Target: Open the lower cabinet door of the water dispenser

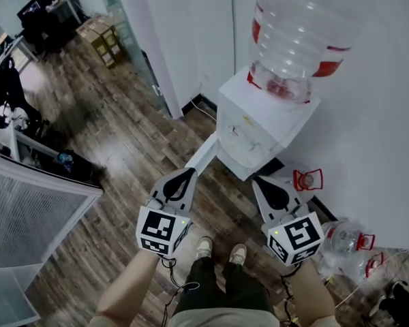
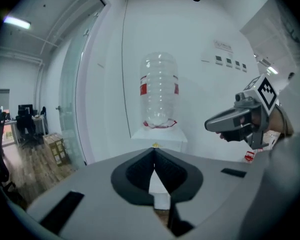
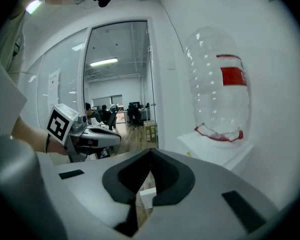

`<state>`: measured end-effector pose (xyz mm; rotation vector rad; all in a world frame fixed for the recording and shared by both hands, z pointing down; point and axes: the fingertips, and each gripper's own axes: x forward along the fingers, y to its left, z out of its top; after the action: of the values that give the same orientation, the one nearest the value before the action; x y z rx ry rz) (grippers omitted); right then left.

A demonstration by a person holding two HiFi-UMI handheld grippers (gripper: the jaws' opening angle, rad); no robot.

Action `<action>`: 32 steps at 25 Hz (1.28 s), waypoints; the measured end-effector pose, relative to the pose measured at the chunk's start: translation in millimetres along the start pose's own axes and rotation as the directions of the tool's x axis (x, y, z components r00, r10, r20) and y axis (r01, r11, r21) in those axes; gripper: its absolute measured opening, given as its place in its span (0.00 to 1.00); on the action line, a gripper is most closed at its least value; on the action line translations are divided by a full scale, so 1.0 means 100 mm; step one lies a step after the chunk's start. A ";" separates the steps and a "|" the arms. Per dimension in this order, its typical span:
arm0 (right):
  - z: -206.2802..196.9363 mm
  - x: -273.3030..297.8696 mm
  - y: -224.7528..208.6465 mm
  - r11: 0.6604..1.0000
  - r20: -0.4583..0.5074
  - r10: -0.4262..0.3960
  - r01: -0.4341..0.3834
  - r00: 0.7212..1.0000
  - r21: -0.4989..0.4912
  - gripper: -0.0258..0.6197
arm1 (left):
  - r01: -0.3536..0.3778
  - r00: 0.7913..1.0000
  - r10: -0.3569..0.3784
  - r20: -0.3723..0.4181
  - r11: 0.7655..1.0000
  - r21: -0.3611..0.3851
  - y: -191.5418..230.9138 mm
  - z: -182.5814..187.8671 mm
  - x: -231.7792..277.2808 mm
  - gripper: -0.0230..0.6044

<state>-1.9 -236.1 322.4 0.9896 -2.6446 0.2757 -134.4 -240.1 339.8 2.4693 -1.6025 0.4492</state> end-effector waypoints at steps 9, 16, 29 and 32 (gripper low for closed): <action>1.04 -0.94 0.13 0.997 0.117 0.014 -0.004 0.993 -0.080 0.05 | -0.007 0.992 -0.012 0.124 0.989 0.147 -0.42 1.29 -0.59 0.05; 1.67 -1.59 0.06 0.998 0.270 -0.047 0.056 0.962 -0.023 0.05 | 0.035 0.974 -0.078 0.214 0.979 0.199 -0.95 1.91 -0.94 0.05; 2.29 -2.50 0.39 0.996 0.401 -0.032 0.065 0.915 -0.069 0.05 | 0.091 0.943 -0.138 0.302 0.982 0.165 -1.35 2.60 -1.54 0.05; 2.41 -2.61 0.57 0.993 0.409 -0.016 0.062 0.913 -0.099 0.05 | 0.103 0.940 -0.149 0.307 0.982 0.161 -1.38 2.69 -1.67 0.05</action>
<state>95.5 -103.4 2.6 1.1693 -2.9634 -0.1007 -28.6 -118.7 34.1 2.8542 -1.5519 0.1556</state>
